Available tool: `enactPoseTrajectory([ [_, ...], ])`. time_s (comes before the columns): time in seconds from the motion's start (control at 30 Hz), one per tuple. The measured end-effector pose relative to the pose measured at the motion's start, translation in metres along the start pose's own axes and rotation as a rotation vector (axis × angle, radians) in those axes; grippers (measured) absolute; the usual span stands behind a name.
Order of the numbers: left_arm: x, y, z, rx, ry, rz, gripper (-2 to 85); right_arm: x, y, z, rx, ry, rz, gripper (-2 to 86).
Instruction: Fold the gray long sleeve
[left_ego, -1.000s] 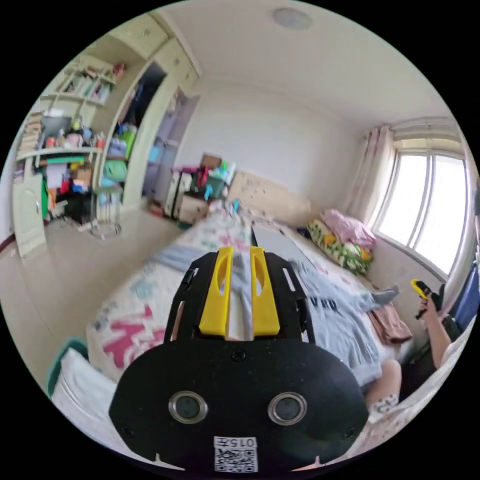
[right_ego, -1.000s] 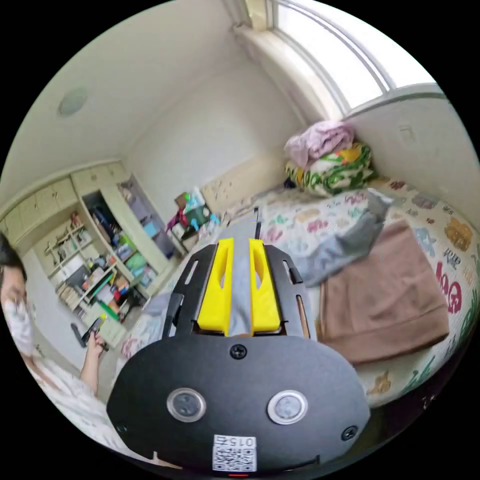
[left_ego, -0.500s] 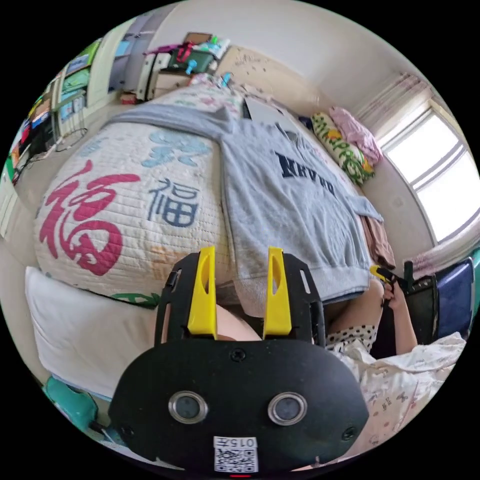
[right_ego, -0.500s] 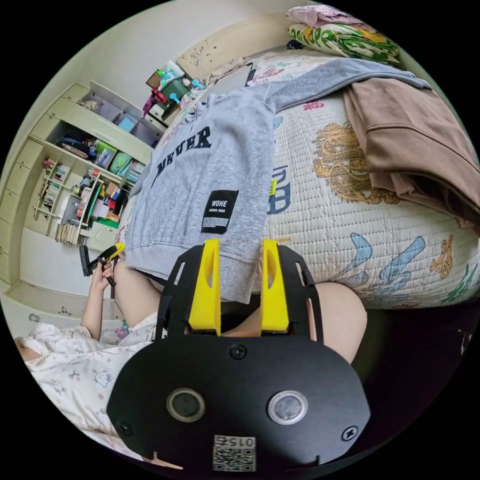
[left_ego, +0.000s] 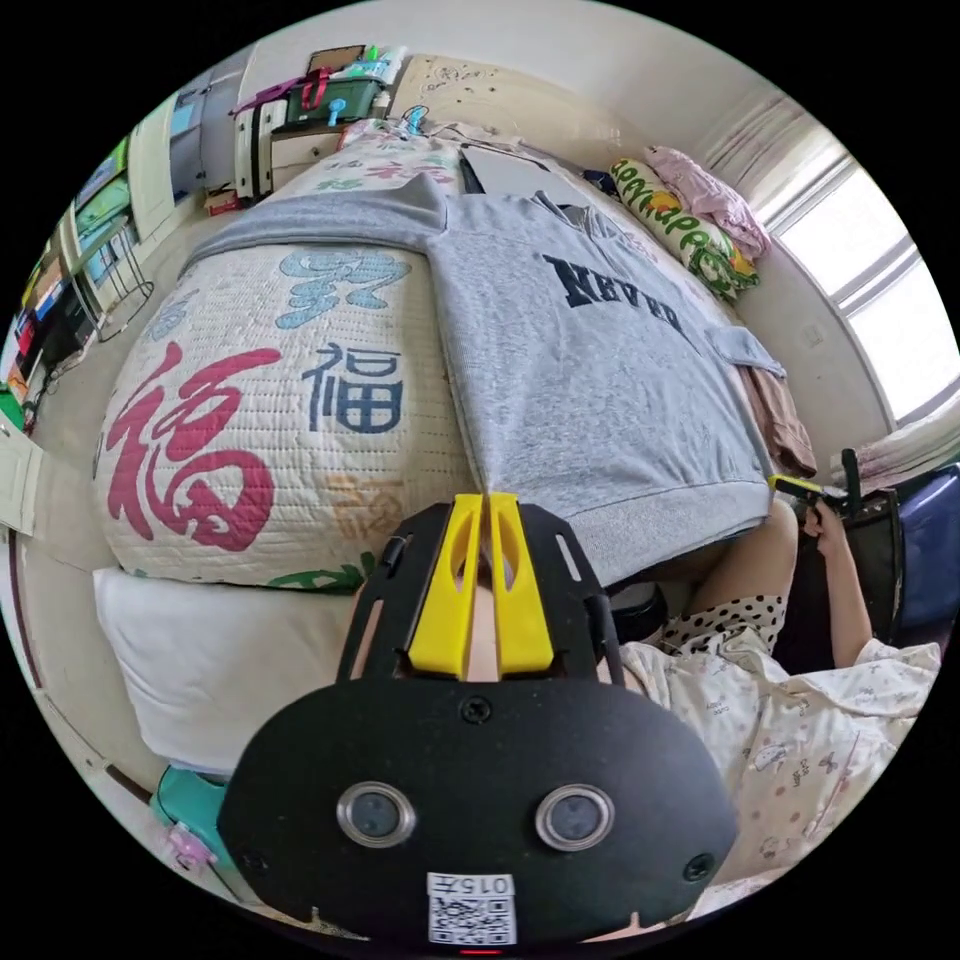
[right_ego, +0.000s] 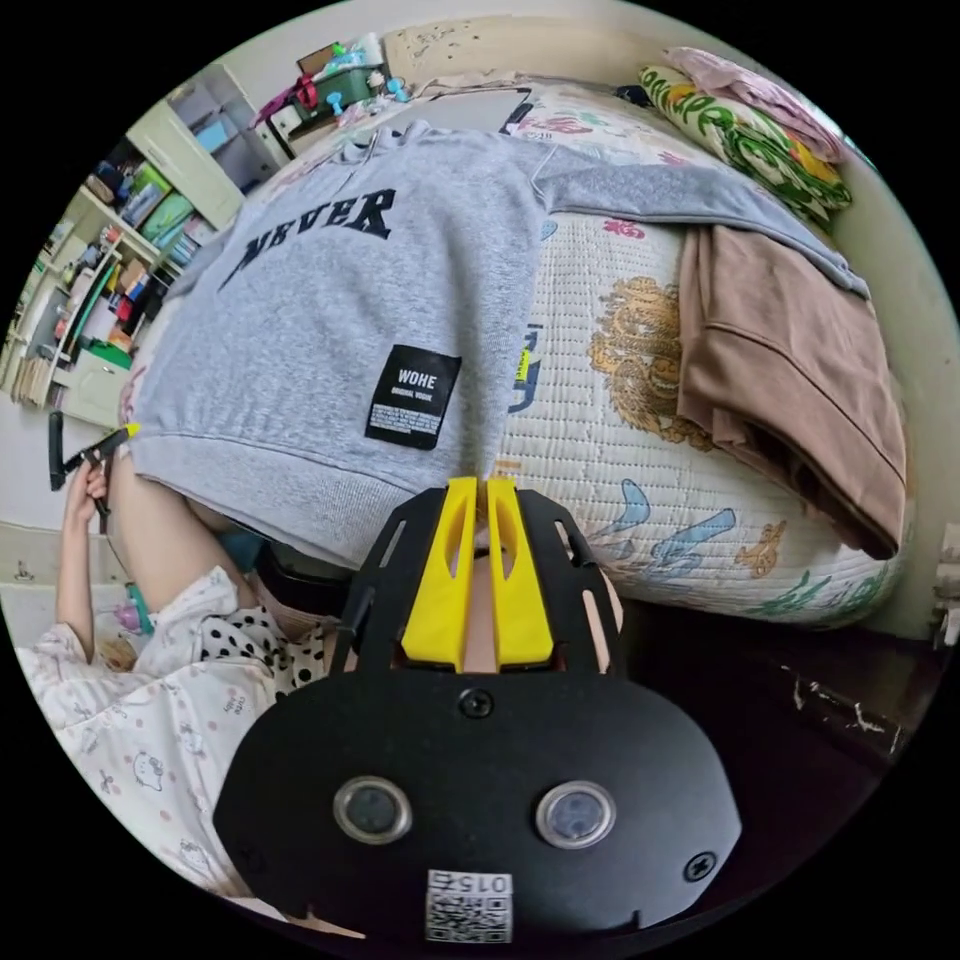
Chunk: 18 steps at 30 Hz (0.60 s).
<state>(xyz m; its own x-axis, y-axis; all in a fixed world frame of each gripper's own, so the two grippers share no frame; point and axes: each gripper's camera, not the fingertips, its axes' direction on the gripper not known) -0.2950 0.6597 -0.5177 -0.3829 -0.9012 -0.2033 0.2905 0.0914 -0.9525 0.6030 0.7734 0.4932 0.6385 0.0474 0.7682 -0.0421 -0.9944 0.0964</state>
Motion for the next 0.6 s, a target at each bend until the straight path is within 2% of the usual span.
enactPoseTrajectory([
  [0.17, 0.073, -0.038, 0.051, -0.126, -0.212, 0.141, 1.2, -0.022, 0.023, 0.057, -0.094, 0.134, -0.054, 1.8],
  [0.3, 0.089, -0.05, 0.048, -0.12, -0.209, 0.144, 1.9, -0.017, 0.062, 0.059, -0.058, 0.1, -0.045, 3.6],
  [0.4, 0.09, -0.056, 0.039, -0.102, -0.172, 0.105, 2.5, -0.005, 0.115, 0.033, 0.06, -0.013, 0.035, 1.9],
  [0.5, 0.102, -0.06, 0.033, -0.085, -0.175, 0.1, 2.8, -0.001, 0.182, -0.025, 0.308, -0.174, 0.134, 0.4],
  [0.57, 0.115, -0.067, 0.03, -0.086, -0.189, 0.106, 2.9, -0.007, 0.235, -0.092, 0.585, -0.343, 0.173, -0.1],
  [0.6, 0.118, -0.069, 0.03, -0.088, -0.193, 0.107, 2.9, -0.01, 0.249, -0.109, 0.664, -0.382, 0.172, -0.2],
])
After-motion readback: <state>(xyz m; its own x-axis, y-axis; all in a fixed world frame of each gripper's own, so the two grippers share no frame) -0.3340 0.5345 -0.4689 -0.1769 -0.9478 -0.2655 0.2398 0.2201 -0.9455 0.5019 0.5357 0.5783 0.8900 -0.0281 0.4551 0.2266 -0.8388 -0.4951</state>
